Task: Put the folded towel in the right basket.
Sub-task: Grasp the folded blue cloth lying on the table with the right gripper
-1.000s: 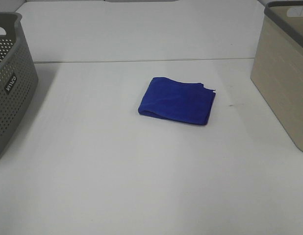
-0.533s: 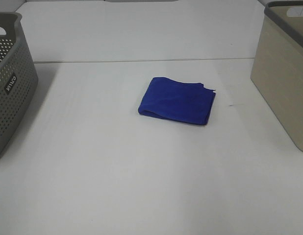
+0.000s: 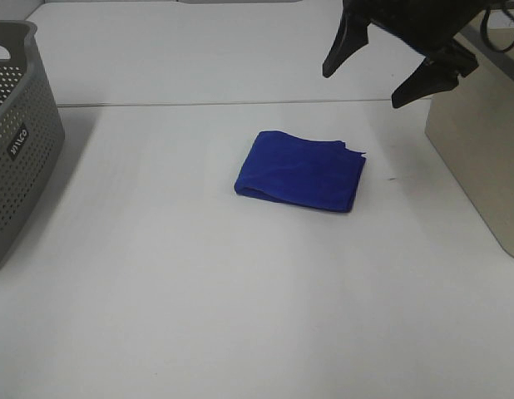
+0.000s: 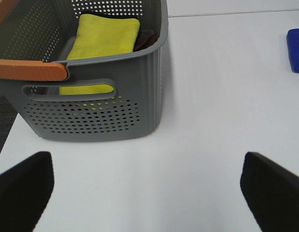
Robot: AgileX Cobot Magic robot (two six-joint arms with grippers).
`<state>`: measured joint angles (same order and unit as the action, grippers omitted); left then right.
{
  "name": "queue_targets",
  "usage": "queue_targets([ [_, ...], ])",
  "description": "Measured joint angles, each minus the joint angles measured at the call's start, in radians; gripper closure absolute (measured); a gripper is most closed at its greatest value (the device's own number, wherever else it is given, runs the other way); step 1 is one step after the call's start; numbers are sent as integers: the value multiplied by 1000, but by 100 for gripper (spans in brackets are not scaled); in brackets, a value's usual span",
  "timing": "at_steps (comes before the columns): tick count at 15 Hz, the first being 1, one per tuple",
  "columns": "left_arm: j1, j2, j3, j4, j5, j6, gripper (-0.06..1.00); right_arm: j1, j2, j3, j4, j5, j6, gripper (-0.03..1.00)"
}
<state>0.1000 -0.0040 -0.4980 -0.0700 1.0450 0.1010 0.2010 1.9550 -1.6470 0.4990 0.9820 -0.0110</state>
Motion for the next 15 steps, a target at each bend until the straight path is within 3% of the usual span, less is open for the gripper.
queue_targets([
  [3, 0, 0, 0, 0, 0, 0, -3, -1, 142, -98, -9, 14, 4, 0],
  [8, 0, 0, 0, 0, 0, 1, -3, -1, 351, -264, -111, 74, 53, 0],
  [11, 0, 0, 0, 0, 0, 1, -3, -1, 427, -275, -96, 78, 58, 1],
  [15, 0, 0, 0, 0, 0, 1, -3, -1, 456, -275, -157, 66, 78, 1],
])
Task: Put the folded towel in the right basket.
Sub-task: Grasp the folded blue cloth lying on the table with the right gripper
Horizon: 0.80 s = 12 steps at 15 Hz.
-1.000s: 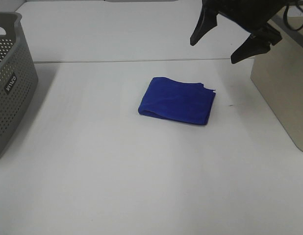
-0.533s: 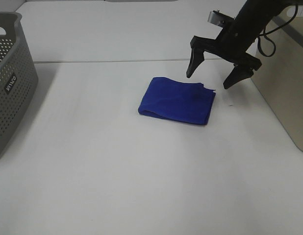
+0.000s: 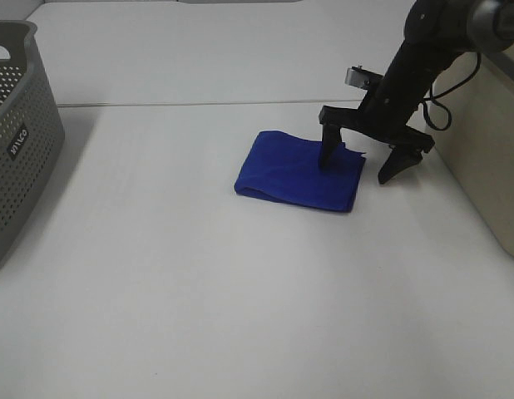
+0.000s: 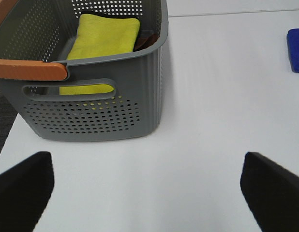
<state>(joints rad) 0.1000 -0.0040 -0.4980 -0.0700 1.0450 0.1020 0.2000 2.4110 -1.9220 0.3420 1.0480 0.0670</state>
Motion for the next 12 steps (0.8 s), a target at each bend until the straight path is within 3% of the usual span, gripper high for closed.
queue_targets([
  [8, 0, 0, 0, 0, 0, 0, -3, 2, 52, -21, 157, -40, 2, 7],
  [10, 0, 0, 0, 0, 0, 0, -3, 27, 70, -23, 221, -93, 2, 20],
  [12, 0, 0, 0, 0, 0, 0, -3, 78, 92, -23, 293, -177, -3, 49],
])
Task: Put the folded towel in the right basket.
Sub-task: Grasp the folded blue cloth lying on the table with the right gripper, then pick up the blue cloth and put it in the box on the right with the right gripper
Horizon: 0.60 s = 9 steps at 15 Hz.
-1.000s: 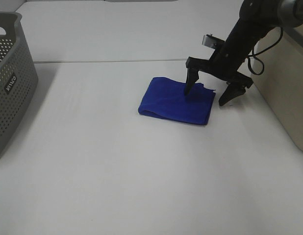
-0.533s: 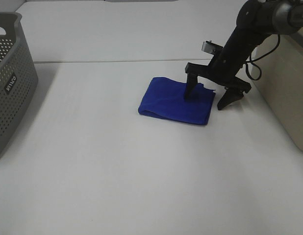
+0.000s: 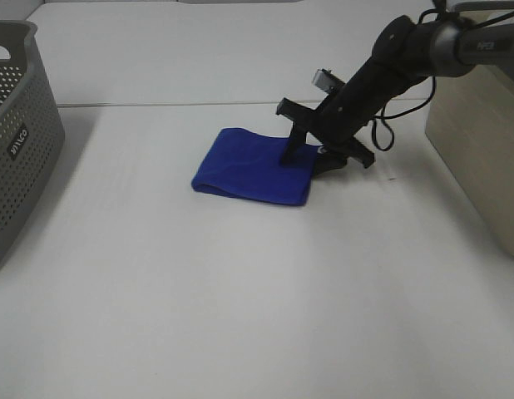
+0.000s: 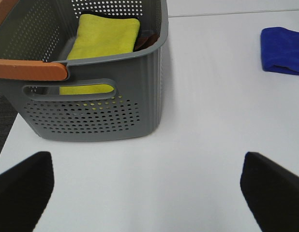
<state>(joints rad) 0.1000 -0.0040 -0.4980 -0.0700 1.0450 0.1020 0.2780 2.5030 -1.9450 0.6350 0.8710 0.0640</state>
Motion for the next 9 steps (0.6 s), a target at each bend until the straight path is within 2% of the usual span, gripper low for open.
queue_targets([
  [2, 0, 0, 0, 0, 0, 0, -3, 46, 16, 2, 34, -59, -30, 88],
  [3, 0, 0, 0, 0, 0, 0, -3, 62, 16, 2, 43, -75, -46, 93],
  [7, 0, 0, 0, 0, 0, 0, -3, 71, 17, 2, 68, -73, -80, 93],
  [9, 0, 0, 0, 0, 0, 0, -3, 71, -5, -10, 62, -25, -107, 93],
])
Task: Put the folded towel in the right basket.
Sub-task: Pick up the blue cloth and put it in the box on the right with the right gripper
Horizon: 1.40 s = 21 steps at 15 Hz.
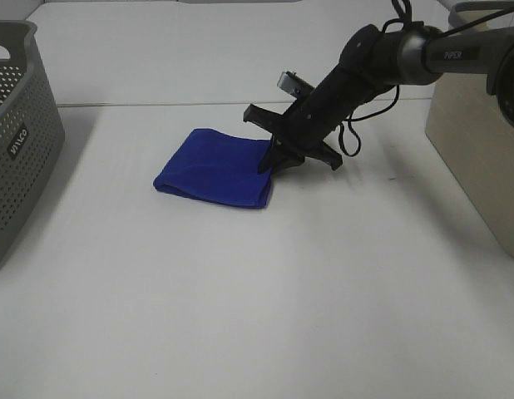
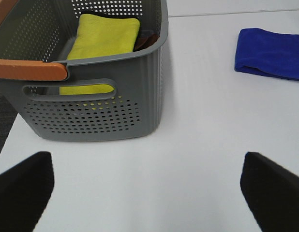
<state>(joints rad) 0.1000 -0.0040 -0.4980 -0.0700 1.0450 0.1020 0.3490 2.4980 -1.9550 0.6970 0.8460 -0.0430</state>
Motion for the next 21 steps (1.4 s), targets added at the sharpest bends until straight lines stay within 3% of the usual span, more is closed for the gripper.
queue_targets([
  [2, 0, 0, 0, 0, 0, 0, -3, 0, -51, -60, -2, 75, -18, 93],
  [3, 0, 0, 0, 0, 0, 0, -3, 0, -105, -158, -4, 168, -26, 93],
  [6, 0, 0, 0, 0, 0, 0, -3, -7, -160, -294, -55, 313, -25, 93],
  [8, 0, 0, 0, 0, 0, 0, -3, -33, -187, -374, -72, 361, -16, 93],
  [11, 0, 0, 0, 0, 0, 0, -3, -166, -277, -477, -81, 366, 16, 93],
  [17, 0, 0, 0, 0, 0, 0, -3, -524, -504, -487, -173, 371, 29, 93],
  [21, 0, 0, 0, 0, 0, 0, -3, -651, -545, -486, -190, 373, 29, 93],
])
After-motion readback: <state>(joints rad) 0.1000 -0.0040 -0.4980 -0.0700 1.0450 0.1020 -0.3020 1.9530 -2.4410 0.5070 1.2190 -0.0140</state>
